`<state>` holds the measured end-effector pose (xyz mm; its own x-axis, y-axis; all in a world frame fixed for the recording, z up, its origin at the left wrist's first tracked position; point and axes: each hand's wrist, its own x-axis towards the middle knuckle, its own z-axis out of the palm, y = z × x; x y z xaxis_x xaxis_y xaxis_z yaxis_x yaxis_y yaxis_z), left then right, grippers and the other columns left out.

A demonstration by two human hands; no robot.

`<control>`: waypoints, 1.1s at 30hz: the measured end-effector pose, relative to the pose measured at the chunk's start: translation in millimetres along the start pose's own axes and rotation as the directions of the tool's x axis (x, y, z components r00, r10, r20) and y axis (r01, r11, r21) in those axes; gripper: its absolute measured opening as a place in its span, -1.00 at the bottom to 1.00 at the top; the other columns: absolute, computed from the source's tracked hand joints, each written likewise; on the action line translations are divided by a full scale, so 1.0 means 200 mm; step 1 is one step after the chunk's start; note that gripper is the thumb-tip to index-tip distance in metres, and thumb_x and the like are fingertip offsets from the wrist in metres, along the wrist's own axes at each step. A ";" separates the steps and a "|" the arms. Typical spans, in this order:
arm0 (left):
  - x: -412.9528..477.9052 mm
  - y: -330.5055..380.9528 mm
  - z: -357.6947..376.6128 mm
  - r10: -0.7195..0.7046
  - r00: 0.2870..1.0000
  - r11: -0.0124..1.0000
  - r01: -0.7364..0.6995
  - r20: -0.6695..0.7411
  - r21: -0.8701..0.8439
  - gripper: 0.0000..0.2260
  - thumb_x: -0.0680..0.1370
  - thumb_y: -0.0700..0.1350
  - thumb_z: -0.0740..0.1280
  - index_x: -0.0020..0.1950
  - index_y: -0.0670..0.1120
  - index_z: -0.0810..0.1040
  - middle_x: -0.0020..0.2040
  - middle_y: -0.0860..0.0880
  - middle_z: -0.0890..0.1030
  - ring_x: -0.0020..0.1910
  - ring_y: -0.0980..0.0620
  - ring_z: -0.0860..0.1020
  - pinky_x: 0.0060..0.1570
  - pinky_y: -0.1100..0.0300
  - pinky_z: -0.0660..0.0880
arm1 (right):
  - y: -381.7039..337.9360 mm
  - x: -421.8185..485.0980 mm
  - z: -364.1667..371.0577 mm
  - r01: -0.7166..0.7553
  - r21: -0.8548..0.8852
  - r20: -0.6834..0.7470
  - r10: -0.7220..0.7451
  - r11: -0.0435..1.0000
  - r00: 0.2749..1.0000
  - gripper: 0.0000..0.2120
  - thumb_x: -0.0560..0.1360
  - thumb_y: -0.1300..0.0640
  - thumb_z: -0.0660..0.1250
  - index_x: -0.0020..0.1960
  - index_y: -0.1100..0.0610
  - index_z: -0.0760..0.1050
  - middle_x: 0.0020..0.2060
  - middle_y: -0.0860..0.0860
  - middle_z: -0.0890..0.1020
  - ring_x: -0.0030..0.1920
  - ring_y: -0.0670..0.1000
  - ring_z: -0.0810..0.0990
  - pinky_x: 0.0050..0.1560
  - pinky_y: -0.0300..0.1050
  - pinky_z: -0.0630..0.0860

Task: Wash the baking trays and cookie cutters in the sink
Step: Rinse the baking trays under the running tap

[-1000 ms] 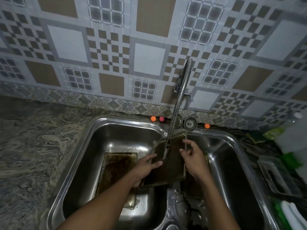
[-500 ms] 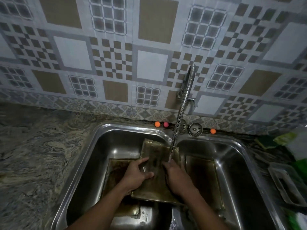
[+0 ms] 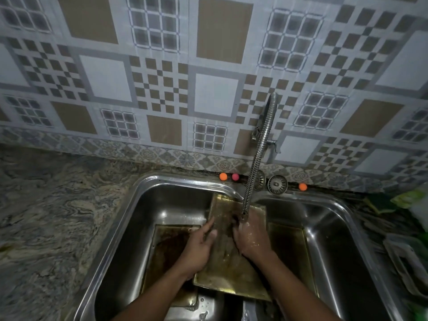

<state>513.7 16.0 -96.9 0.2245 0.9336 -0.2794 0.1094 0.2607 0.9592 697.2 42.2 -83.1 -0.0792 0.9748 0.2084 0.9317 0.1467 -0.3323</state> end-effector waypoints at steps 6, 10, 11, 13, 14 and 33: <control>0.03 0.06 0.12 0.076 0.996 0.996 -0.079 -0.054 -0.049 -0.57 0.60 0.12 0.14 0.48 0.15 0.27 0.49 0.01 0.37 0.45 0.13 0.34 0.46 0.14 0.29 | -0.13 0.01 0.05 -0.289 0.122 0.209 0.260 0.949 0.943 -0.41 0.57 -0.30 -0.03 0.54 -0.14 0.03 0.54 0.02 0.07 0.51 0.22 0.15 0.44 0.21 0.21; 0.09 0.07 0.08 0.026 0.982 0.984 -0.057 -0.186 -0.166 -0.60 0.68 -0.01 0.09 0.53 0.05 0.26 0.47 0.01 0.39 0.41 0.13 0.38 0.29 0.37 0.36 | -0.22 -0.13 0.02 0.242 0.194 0.340 -0.297 0.951 0.892 -0.57 0.63 0.00 0.07 0.50 -0.10 0.25 0.54 -0.15 0.14 0.57 -0.06 -0.05 0.54 0.00 -0.06; 0.10 0.06 0.07 0.029 0.978 0.986 -0.062 -0.209 -0.157 -0.60 0.67 0.02 0.10 0.52 0.09 0.25 0.48 0.00 0.38 0.42 0.12 0.37 0.34 0.29 0.36 | -0.22 -0.17 -0.02 0.280 0.268 0.342 -0.363 0.922 0.867 -0.63 0.60 0.05 0.13 0.38 -0.09 0.42 0.48 -0.16 0.29 0.54 -0.10 0.07 0.54 -0.09 -0.03; 0.11 0.04 0.07 0.048 0.972 0.993 -0.071 -0.230 -0.094 -0.58 0.66 0.03 0.16 0.52 0.14 0.22 0.49 -0.03 0.38 0.41 0.09 0.39 0.40 0.12 0.36 | -0.16 -0.27 -0.08 0.274 0.320 0.374 -0.386 0.907 0.843 -0.76 0.55 0.12 0.17 0.10 -0.06 0.57 0.23 -0.16 0.47 0.34 -0.16 0.32 0.39 -0.16 0.27; 0.12 0.04 0.07 0.049 0.974 0.997 -0.063 -0.223 -0.055 -0.55 0.66 -0.02 0.19 0.54 0.14 0.21 0.48 -0.02 0.39 0.36 0.09 0.43 0.36 0.11 0.41 | -0.11 -0.31 -0.11 0.246 0.298 0.386 -0.352 0.923 0.853 -0.79 0.54 0.11 0.16 0.02 -0.04 0.55 0.13 -0.15 0.48 0.22 -0.15 0.37 0.26 -0.15 0.38; 0.11 0.01 0.11 0.014 0.985 0.999 -0.019 -0.171 -0.030 -0.50 0.65 -0.25 0.22 0.52 0.14 0.26 0.17 0.11 0.57 -0.07 0.31 0.58 -0.12 0.39 0.54 | -0.01 -0.30 -0.14 -0.160 -0.062 0.189 0.169 0.985 0.967 -0.63 0.56 -0.14 -0.07 0.16 0.03 0.36 0.15 0.03 0.40 0.16 0.04 0.40 0.14 -0.08 0.42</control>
<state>541.0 31.1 -103.0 0.0566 0.9654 -0.2546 0.0755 0.2501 0.9653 710.6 -22.0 -69.7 0.0135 0.9995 -0.0286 0.9527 -0.0215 -0.3032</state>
